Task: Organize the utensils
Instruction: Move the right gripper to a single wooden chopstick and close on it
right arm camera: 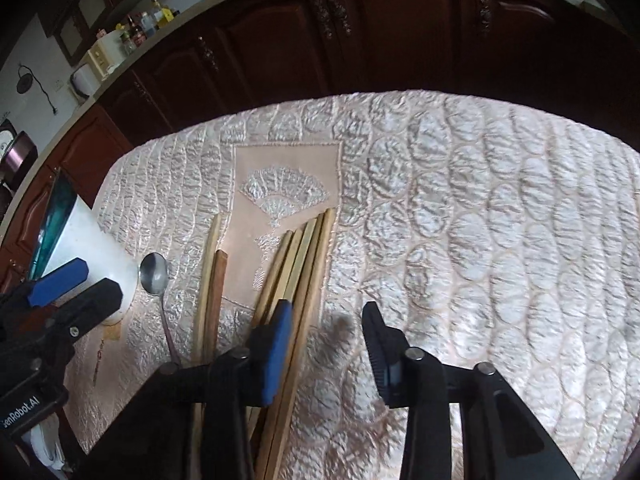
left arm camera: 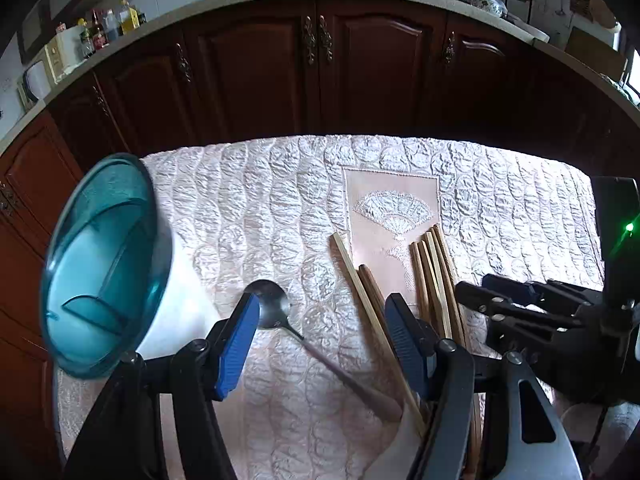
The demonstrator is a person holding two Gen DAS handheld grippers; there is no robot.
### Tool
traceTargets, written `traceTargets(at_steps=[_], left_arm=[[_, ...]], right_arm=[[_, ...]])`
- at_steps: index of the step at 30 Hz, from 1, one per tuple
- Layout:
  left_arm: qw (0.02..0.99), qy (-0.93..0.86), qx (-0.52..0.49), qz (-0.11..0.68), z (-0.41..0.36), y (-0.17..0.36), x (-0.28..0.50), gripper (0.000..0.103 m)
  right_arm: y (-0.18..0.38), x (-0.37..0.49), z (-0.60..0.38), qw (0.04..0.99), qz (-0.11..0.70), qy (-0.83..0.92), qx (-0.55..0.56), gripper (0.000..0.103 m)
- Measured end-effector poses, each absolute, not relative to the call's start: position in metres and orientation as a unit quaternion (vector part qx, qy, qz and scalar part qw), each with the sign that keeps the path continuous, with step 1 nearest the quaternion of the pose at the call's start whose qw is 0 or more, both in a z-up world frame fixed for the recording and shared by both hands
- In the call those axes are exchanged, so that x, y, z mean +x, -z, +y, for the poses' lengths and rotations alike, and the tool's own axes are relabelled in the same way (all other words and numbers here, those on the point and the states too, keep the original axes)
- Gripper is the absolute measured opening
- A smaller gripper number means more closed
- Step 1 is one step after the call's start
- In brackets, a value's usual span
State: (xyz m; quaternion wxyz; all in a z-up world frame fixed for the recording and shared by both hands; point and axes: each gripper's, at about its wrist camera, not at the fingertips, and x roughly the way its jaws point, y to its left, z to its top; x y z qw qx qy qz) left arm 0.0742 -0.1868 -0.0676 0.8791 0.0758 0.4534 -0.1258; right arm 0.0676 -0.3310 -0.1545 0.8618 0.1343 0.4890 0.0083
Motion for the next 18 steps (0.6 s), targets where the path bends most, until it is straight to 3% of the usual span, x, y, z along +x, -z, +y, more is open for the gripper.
traceTargets(at_steps=[4,7,14,16,18], left_arm=[[0.874,0.12,0.092,0.462,-0.2,0.078,0.085,0.065],[0.868,0.114,0.1,0.474,-0.207,0.088,0.095,0.063],[0.848,0.112,0.085,0.512,-0.216,0.114,0.115,0.055],[0.836,0.126,0.07,0.529,-0.219,0.123,0.12,0.047],[0.826,0.143,0.059,0.542,-0.222,0.13,0.122,0.026]], right_arm=[[0.164,0.078,-0.324,0.854,0.504,-0.01,0.128,0.028],[0.166,0.084,-0.322,0.853,0.505,-0.018,0.129,0.015],[0.162,0.066,-0.354,0.858,0.497,0.019,0.126,0.009],[0.162,0.059,-0.365,0.857,0.498,0.03,0.133,0.009],[0.161,0.052,-0.372,0.856,0.497,0.04,0.137,0.009]])
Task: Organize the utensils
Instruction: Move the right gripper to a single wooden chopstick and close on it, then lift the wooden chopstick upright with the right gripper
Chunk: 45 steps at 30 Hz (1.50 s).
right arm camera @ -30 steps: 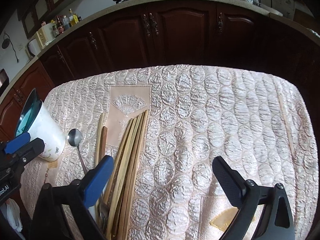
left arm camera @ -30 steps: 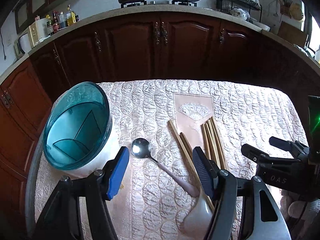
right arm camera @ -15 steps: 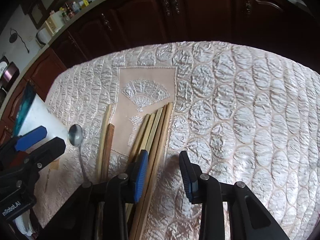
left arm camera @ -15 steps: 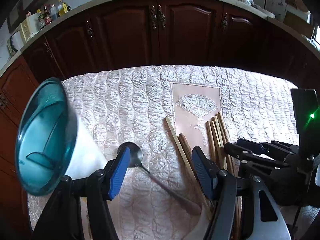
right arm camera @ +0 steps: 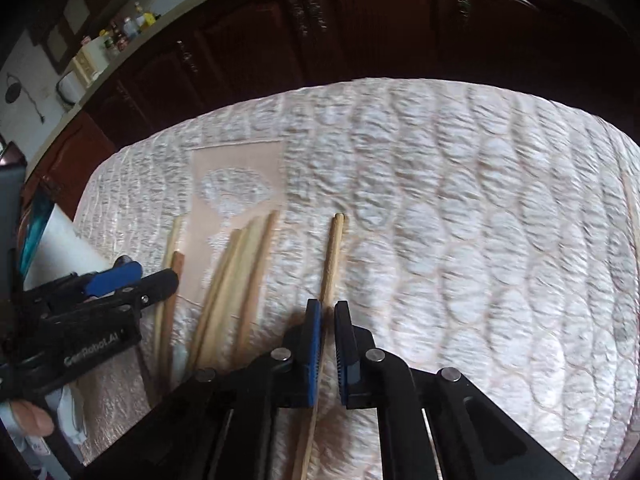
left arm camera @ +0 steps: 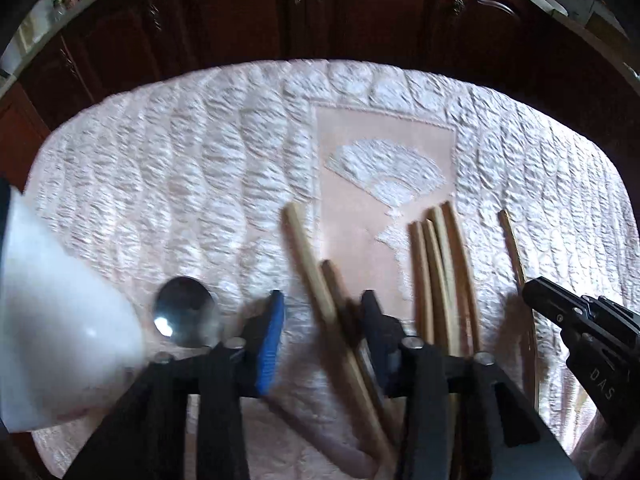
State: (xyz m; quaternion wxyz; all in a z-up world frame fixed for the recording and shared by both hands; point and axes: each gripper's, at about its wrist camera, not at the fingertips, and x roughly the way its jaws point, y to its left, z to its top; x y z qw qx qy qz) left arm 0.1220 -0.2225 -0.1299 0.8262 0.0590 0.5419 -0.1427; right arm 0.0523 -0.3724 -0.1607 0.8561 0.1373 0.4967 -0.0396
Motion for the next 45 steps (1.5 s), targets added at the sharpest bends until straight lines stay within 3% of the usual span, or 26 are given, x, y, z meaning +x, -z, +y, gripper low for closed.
traceTargets(at_steps=[3,7,9,12,14,16,18,28,29,31,32,45], left_arm=[[0.816,0.19,0.034,0.546,-0.227,0.126,0.118,0.013],[0.82,0.232,0.024,0.524,-0.221,0.104,0.114,0.012],[0.825,0.216,0.036,0.521,-0.216,0.104,0.122,0.012],[0.826,0.189,0.044,0.53,-0.213,0.111,0.134,0.013],[0.825,0.176,0.039,0.536,-0.209,0.115,0.143,0.019],[0.825,0.177,0.021,0.537,-0.21,0.115,0.151,0.032],[0.828,0.182,0.006,0.53,-0.217,0.113,0.16,0.057],[0.822,0.168,0.012,0.544,-0.274,0.14,0.189,0.057],[0.821,0.169,0.015,0.546,-0.281,0.144,0.193,0.051],[0.814,0.173,0.031,0.553,-0.29,0.155,0.201,0.025],[0.811,0.175,0.035,0.557,-0.297,0.163,0.204,0.006],[0.844,0.255,-0.028,0.471,-0.251,0.09,0.142,0.005]], right_arm=[[0.155,0.044,-0.379,0.858,0.494,0.054,0.135,0.009],[0.143,0.04,-0.39,0.86,0.478,0.053,0.169,0.013],[0.137,0.042,-0.395,0.861,0.473,0.049,0.178,0.026],[0.129,0.053,-0.397,0.862,0.475,0.041,0.176,0.026],[0.127,0.057,-0.392,0.859,0.48,0.034,0.175,0.026],[0.134,0.068,-0.381,0.858,0.485,0.033,0.166,0.026],[0.142,0.073,-0.377,0.856,0.488,0.035,0.168,0.026],[0.157,0.101,-0.411,0.841,0.508,0.026,0.181,0.026],[0.16,0.106,-0.412,0.84,0.51,0.026,0.183,0.026],[0.162,0.114,-0.413,0.843,0.509,0.027,0.175,0.018],[0.162,0.117,-0.414,0.843,0.511,0.026,0.169,0.011],[0.066,0.062,-0.381,0.893,0.422,-0.039,0.155,0.007]])
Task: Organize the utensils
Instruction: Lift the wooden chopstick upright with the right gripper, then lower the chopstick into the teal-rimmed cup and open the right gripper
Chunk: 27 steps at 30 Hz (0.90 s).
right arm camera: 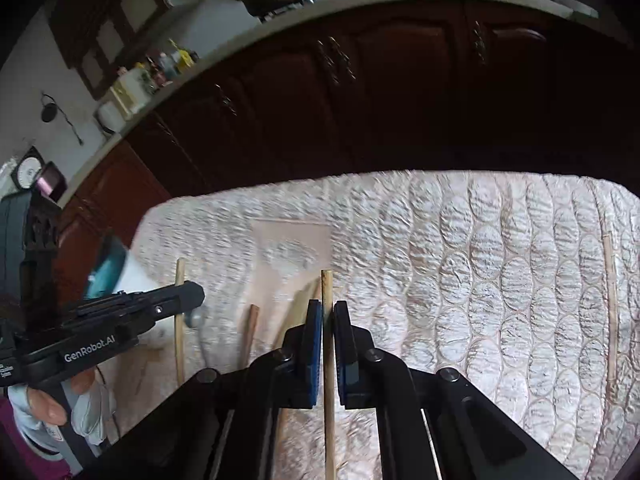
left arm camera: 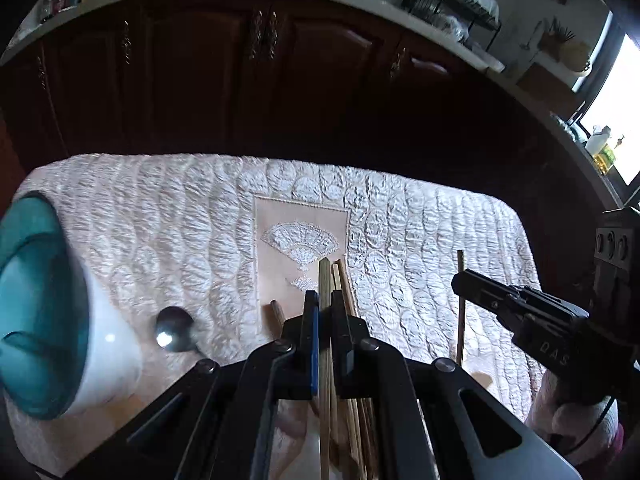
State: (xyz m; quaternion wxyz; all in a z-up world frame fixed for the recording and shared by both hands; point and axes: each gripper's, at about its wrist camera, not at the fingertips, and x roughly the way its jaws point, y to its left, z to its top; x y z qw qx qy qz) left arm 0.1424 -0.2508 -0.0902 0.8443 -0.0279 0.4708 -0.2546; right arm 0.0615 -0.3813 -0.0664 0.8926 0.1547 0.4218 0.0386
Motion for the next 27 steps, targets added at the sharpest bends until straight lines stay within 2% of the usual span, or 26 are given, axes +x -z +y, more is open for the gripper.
traceTargets(at_steps=[4,13,19,22,27], left_arm=[[0.856,0.256,-0.044,0.446,-0.215,0.066,0.124,0.005],[0.877,0.26,-0.092,0.392,-0.105,-0.051,0.084,0.005],[0.906,0.241,-0.094,0.336,-0.067,-0.114,0.087,0.005],[0.926,0.202,-0.083,0.307,-0.045,-0.133,0.1,0.005],[0.944,0.146,-0.06,0.29,-0.033,-0.131,0.129,0.005]], right_arm=[[0.031,0.035,-0.364,0.901,0.398,-0.064,0.159,0.007],[-0.044,0.02,-0.31,0.923,0.34,-0.123,0.129,0.007],[-0.104,0.037,-0.271,0.938,0.28,-0.166,0.122,0.007],[-0.127,0.052,-0.247,0.941,0.256,-0.182,0.122,0.007],[-0.143,0.09,-0.202,0.944,0.242,-0.191,0.115,0.007]])
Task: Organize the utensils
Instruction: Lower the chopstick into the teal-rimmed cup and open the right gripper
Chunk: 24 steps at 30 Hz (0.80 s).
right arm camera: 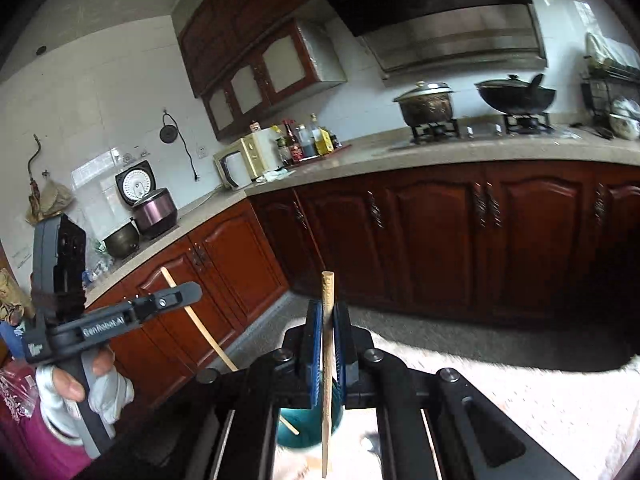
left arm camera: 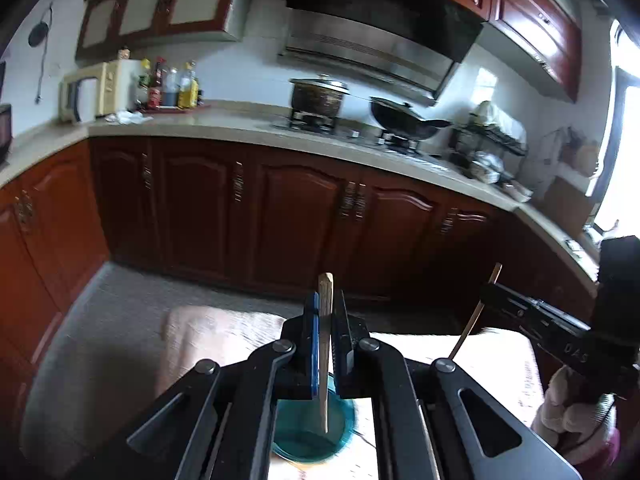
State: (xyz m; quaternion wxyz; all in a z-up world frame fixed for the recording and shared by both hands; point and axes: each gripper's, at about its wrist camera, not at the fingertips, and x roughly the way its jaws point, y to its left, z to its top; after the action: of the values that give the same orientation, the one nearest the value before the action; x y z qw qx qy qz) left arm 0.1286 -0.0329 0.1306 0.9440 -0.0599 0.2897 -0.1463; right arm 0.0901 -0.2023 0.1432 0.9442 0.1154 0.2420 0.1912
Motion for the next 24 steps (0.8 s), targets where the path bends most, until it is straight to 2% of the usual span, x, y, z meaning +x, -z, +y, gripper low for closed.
traceTargets(at_steps=[5,18,22,24], left_arm=[[0.949,0.113,-0.035,0.294,-0.034,-0.104,0.154,0.005],[0.924,0.099,-0.039,0.368,-0.034,-0.023,0.189,0.005],[0.918,0.096,-0.043,0.382,-0.034,-0.016,0.192,0.005],[0.917,0.097,-0.046,0.384,-0.032,-0.016,0.189,0.005]], right_arm=[[-0.13,0.13,-0.164,0.945,0.257,-0.177,0.097,0.007],[-0.03,0.186,-0.15,0.912,0.359,-0.177,0.093,0.007],[-0.013,0.194,-0.147,0.898,0.385,-0.187,0.098,0.012],[-0.009,0.192,-0.15,0.897,0.388,-0.187,0.103,0.019]])
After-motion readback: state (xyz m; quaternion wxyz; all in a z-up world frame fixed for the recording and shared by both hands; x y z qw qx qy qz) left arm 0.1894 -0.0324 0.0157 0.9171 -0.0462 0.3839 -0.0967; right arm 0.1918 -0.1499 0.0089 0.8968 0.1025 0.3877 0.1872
